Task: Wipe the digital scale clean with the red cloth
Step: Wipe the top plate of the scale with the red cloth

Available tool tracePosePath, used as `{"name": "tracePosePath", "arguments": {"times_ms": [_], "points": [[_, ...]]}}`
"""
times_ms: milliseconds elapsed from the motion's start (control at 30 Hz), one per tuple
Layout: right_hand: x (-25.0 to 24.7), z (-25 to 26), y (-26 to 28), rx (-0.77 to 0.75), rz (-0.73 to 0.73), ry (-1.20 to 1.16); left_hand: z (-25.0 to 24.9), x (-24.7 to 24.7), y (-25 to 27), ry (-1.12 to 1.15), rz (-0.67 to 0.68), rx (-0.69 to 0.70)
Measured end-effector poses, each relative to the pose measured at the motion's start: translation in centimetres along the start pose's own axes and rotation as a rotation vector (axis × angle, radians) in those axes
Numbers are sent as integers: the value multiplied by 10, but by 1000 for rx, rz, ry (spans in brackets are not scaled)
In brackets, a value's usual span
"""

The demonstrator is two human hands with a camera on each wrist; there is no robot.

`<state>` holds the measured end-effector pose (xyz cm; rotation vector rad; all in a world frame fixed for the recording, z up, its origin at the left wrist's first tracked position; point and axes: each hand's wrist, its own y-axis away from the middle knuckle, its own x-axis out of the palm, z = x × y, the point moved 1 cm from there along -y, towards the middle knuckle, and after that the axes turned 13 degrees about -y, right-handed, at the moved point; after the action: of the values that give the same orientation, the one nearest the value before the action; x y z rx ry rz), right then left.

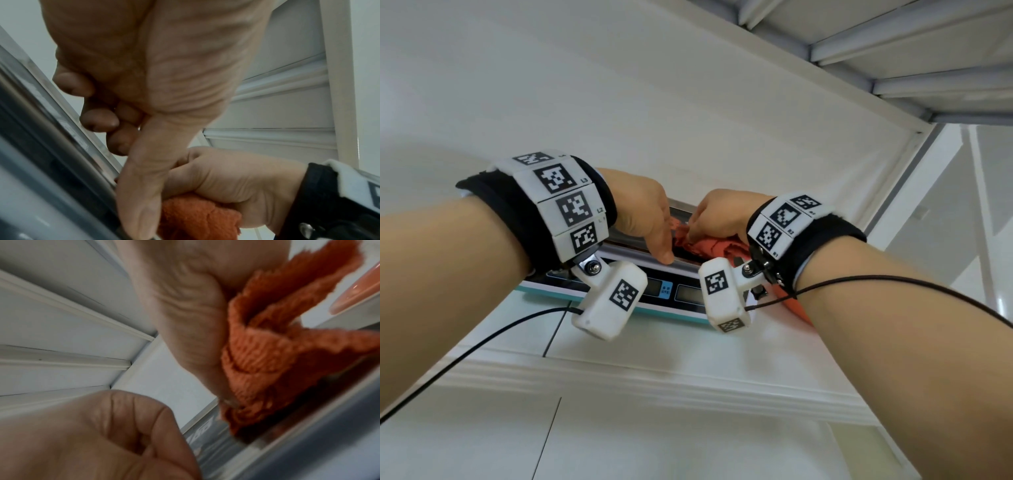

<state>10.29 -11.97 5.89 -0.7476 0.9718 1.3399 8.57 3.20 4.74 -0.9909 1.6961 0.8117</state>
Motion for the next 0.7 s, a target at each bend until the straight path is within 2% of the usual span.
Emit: {"name": "tracePosePath", "arguments": {"times_ms": [100, 200, 267, 333, 533, 600, 700], "points": [[-3, -5, -1, 7, 1, -205, 0, 0, 0, 7, -1, 4], [-13, -18, -7, 82, -71, -65, 2, -1, 1, 17, 9, 8], [-17, -23, -5, 131, -68, 91, 2, -1, 2, 20, 21, 12], [-14, -22, -5, 123, -34, 150, 2, 0, 1, 18, 25, 12], [5, 7, -3, -24, -8, -38, 0, 0, -2, -5, -14, 13], [0, 5, -3, -13, 2, -134, 1, 0, -2, -6, -13, 12], [-17, -6, -2, 35, -14, -51, 4, -1, 0, -8, 5, 0]]}}
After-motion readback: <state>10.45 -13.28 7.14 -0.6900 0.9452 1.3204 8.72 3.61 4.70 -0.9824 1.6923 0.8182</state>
